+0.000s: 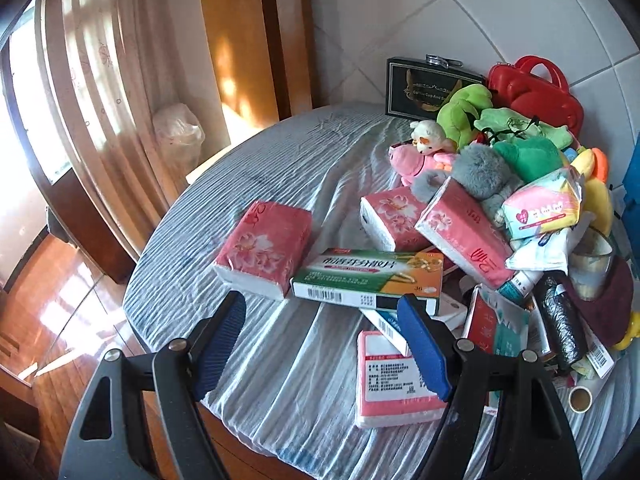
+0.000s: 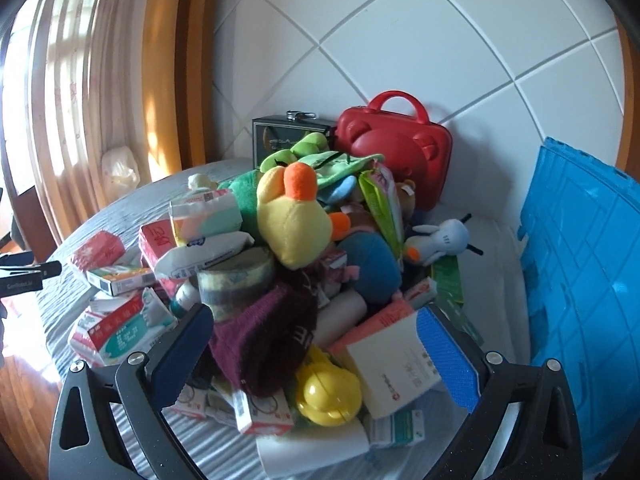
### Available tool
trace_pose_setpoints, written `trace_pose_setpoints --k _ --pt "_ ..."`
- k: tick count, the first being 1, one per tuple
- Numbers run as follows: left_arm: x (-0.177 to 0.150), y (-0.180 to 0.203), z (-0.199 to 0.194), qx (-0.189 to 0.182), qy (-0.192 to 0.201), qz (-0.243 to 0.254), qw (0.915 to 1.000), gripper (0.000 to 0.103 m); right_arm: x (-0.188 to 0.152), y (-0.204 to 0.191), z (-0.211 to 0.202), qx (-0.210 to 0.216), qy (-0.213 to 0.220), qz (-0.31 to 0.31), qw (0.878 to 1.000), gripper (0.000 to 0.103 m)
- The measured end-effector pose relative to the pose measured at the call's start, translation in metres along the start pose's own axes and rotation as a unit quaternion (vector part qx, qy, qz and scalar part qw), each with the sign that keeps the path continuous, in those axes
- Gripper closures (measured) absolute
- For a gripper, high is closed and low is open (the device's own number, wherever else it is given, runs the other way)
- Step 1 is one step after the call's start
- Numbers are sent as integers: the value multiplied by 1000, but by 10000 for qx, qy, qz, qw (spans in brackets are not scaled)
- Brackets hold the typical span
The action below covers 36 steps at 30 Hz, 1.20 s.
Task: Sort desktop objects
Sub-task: 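Reach both tools into the heap toward the tissue packs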
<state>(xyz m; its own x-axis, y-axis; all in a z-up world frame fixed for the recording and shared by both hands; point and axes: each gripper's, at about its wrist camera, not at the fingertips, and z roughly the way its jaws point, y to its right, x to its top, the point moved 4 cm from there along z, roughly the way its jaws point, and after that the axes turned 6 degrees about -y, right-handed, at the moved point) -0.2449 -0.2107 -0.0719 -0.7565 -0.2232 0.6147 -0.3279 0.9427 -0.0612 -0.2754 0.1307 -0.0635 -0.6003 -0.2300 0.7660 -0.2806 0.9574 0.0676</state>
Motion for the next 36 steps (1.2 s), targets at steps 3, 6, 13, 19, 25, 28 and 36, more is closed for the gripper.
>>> trace_pose_setpoints --k 3,6,13,19,25,28,36 --pt "19 26 -6 -272 167 266 9991 25 10 -2 5 -104 -24 84 9999 0" --pt "37 69 -14 -752 279 576 9951 25 14 3 6 -180 -96 164 9997 0" --pt "65 165 -26 -1399 476 1399 9791 25 11 25 4 -411 -180 329 9985 0" --pt "69 193 13 -1220 150 1630 9789 25 5 45 5 -516 -293 451 9972 0" --pt "80 195 27 -1907 62 1378 9719 45 3 50 16 -474 -455 533 9964 0" --pt "80 194 26 -1944 142 1411 9706 47 3 46 23 -412 -520 512 9965 0" --pt "83 159 -2 -1753 530 1229 9754 56 14 21 32 -129 -564 389 9976 0"
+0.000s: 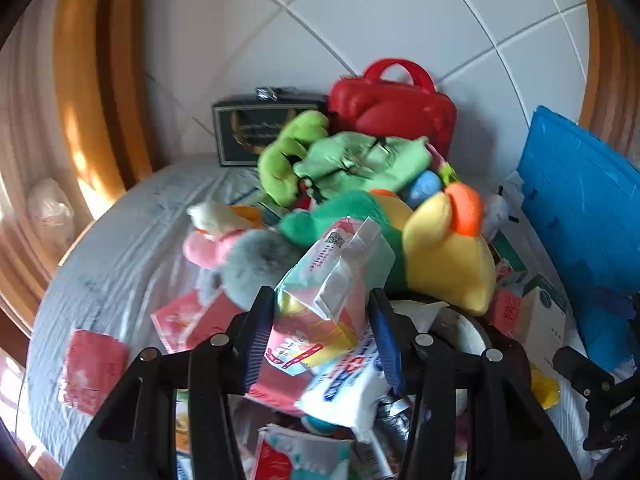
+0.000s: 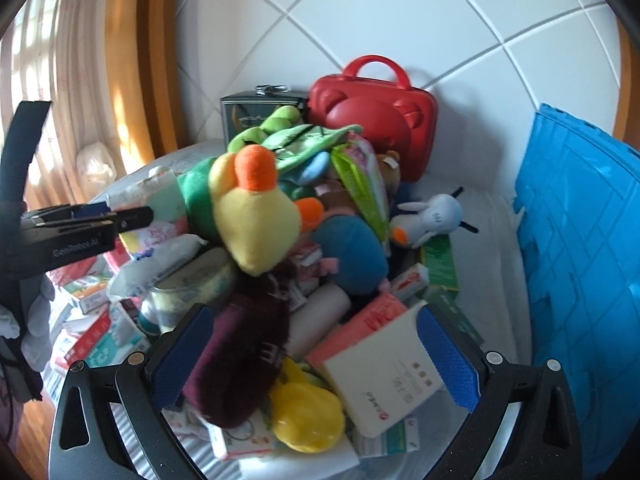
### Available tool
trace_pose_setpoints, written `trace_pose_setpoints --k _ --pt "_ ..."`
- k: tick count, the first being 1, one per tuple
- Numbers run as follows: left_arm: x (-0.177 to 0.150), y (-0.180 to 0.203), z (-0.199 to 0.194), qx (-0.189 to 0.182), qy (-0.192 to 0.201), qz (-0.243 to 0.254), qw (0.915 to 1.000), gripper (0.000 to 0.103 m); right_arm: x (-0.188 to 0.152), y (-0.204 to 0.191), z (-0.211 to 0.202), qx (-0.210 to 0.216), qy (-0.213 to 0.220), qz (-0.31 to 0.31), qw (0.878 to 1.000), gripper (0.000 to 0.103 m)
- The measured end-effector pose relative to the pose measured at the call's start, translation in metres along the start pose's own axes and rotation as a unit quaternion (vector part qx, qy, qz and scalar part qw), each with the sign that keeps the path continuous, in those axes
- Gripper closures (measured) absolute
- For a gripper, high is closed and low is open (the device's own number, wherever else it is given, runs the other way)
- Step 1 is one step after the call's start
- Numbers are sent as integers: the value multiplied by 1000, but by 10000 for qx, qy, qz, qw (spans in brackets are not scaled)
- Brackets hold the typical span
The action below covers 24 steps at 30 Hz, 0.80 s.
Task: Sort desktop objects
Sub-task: 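Reach both tools into the heap toward the tissue packs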
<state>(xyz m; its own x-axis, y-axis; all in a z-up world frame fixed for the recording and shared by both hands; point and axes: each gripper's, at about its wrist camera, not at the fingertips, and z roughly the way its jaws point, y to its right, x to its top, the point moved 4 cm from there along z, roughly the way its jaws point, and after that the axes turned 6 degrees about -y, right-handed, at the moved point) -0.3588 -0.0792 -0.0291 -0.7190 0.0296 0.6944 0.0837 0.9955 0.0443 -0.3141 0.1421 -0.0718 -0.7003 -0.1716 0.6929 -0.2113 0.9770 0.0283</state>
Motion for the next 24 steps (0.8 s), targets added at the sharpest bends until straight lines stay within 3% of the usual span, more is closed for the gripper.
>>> trace_pose_setpoints --k 7,9,14,20,24 --pt "-27 -49 -22 607 -81 -41 9981 56 18 -49 8 587 -116 -105 9982 2" --pt "-37 -61 -23 598 -133 -94 9981 56 24 -65 12 695 -187 -125 9973 17" --pt "-40 -72 -20 520 -127 -130 9985 56 36 -93 42 772 -741 29 9943 39" --pt "-33 -70 -4 350 -193 -105 9991 56 36 -105 77 968 -1281 311 9865 46" --pt "-29 -66 3 249 -212 -43 9995 56 34 -115 91 1030 -1450 224 9838 64"
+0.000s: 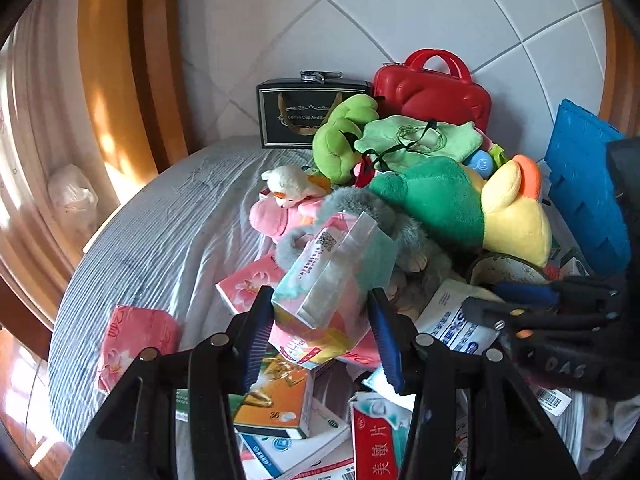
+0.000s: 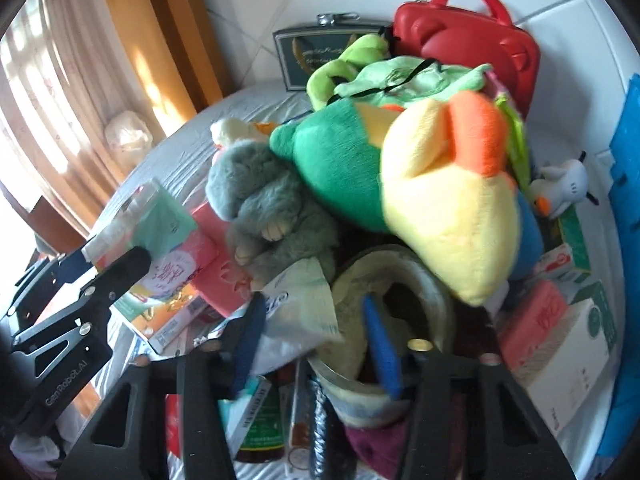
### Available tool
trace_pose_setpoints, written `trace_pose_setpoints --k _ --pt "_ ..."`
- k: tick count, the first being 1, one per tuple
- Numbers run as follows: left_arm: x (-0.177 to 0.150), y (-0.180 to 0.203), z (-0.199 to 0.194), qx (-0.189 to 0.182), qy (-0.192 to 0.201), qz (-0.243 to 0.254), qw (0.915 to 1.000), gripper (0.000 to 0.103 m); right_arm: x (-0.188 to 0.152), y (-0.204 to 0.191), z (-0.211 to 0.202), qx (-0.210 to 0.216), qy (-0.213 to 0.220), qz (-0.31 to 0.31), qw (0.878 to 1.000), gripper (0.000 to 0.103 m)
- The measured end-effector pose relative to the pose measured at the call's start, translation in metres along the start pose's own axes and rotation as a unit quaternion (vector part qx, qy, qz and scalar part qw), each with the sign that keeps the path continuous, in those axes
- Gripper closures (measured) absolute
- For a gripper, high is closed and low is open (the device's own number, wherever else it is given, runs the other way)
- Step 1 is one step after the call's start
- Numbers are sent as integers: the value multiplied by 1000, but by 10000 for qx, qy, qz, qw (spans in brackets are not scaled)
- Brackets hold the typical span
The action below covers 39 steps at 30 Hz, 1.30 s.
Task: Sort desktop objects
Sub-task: 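Reach both tools into the heap toward the tissue packs, then grasp the yellow-pink tissue pack with the left tool while the right tool grasps the white wipes pack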
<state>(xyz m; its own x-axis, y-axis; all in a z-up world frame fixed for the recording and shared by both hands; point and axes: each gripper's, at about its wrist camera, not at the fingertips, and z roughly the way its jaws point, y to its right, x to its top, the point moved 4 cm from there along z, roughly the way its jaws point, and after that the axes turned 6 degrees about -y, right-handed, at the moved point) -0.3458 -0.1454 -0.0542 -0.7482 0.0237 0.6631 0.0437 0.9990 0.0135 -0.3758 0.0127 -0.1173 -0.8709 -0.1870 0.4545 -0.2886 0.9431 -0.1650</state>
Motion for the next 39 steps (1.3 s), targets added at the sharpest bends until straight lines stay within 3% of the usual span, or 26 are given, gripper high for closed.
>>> trace_pose_setpoints --k 1,3,5,11,14,16,19,21,23,26,30,38,39 --pt "0 2 1 1 12 38 10000 56 1 -1 1 -87 16 -68 9999 64" --pt "1 5 0 -32 30 77 10000 58 2 -5 -1 -206 126 -229 9994 76" --pt "1 7 -3 -73 44 42 10000 59 4 -7 -8 -47 236 -216 9995 101" --pt "1 6 -18 -12 177 37 9998 59 10 -7 -35 29 511 -322 9982 102" --pt "-4 0 -27 123 223 -1 9997 59 2 -13 -46 433 444 -325 9975 101" --pt "-11 -8 -33 313 265 -2 9992 59 -9 -20 -47 474 367 -450 9972 100" --pt "-23 -25 -36 555 216 -139 9981 59 -26 -33 -37 568 152 -598 9965 83" --pt "-32 -40 -39 729 194 -278 9968 59 -36 -40 -27 661 2 -562 9962 53" --pt "-38 -58 -43 875 176 -414 9951 59 -41 -44 -19 664 -73 -517 9964 47" --pt "-43 -77 -46 1032 180 -536 9931 59 -44 -45 -11 660 -159 -311 9972 45" --pt "-44 -83 -38 954 119 -516 9940 59 -46 -43 3 525 -357 -29 9980 18" --pt "-47 -87 -7 704 -120 -476 9963 59 -35 -36 34 803 -384 554 9945 13" --pt "-45 -87 -6 671 -113 -473 9966 59 -32 -34 36 746 -324 579 9950 27"
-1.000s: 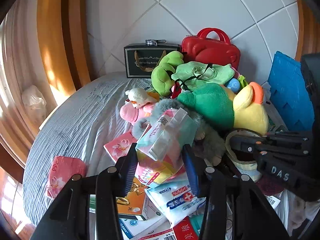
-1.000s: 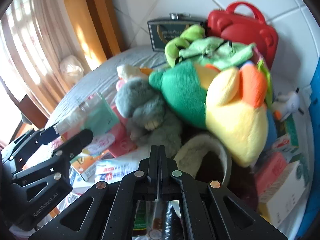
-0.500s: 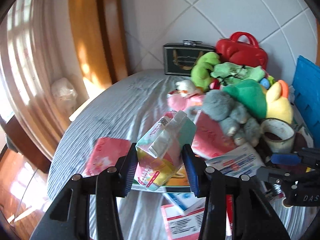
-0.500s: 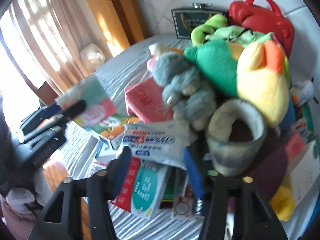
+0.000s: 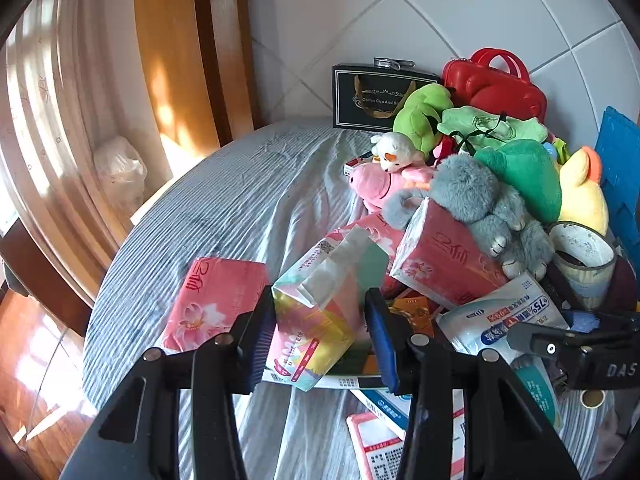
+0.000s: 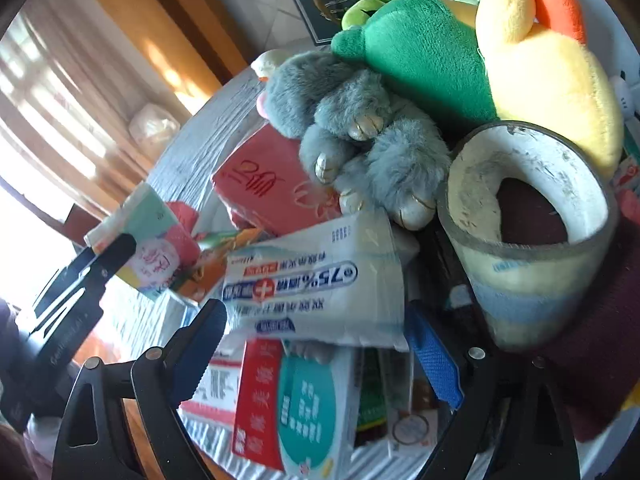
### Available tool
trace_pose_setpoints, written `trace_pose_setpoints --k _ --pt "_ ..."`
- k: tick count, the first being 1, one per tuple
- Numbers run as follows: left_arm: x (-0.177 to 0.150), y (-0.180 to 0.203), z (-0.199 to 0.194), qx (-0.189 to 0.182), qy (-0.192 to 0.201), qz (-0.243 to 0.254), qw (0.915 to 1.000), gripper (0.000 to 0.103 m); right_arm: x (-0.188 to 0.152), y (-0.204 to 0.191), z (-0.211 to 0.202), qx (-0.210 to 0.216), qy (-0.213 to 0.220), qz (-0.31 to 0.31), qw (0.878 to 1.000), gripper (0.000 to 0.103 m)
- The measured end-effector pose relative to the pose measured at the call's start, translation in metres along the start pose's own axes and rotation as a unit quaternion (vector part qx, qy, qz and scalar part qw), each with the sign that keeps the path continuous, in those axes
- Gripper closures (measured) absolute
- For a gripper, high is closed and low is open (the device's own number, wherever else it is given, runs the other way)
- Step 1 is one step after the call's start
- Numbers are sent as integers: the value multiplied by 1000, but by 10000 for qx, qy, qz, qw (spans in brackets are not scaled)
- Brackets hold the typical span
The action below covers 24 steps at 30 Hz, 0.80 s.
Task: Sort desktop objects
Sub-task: 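Grasp the yellow-pink tissue pack with the left tool while the right tool grasps the white wipes pack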
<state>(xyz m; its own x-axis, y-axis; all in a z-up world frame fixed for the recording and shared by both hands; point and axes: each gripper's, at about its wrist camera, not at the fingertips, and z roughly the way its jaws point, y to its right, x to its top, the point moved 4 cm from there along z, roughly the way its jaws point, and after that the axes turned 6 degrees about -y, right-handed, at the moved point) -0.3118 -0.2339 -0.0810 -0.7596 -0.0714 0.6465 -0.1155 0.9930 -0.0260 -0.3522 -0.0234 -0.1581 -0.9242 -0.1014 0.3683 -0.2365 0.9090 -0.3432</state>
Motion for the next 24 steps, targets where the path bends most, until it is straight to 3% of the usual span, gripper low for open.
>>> trace_pose_setpoints --k 1,3,8,15,24 --pt "1 0 1 -35 0 -13 10000 60 1 1 0 -26 26 -2 10000 47" --pt "3 -1 0 -80 6 -28 10000 61 2 3 -3 89 83 57 9999 66" --pt "7 9 -17 -140 224 57 9996 61 8 -5 -36 12 616 -264 9977 86" --pt "23 26 -51 -322 627 122 9974 61 5 -36 -85 -406 1346 -1072 9843 89" --pt "44 62 -96 -506 1132 290 9919 61 13 -48 -159 -870 2315 -1407 9587 89"
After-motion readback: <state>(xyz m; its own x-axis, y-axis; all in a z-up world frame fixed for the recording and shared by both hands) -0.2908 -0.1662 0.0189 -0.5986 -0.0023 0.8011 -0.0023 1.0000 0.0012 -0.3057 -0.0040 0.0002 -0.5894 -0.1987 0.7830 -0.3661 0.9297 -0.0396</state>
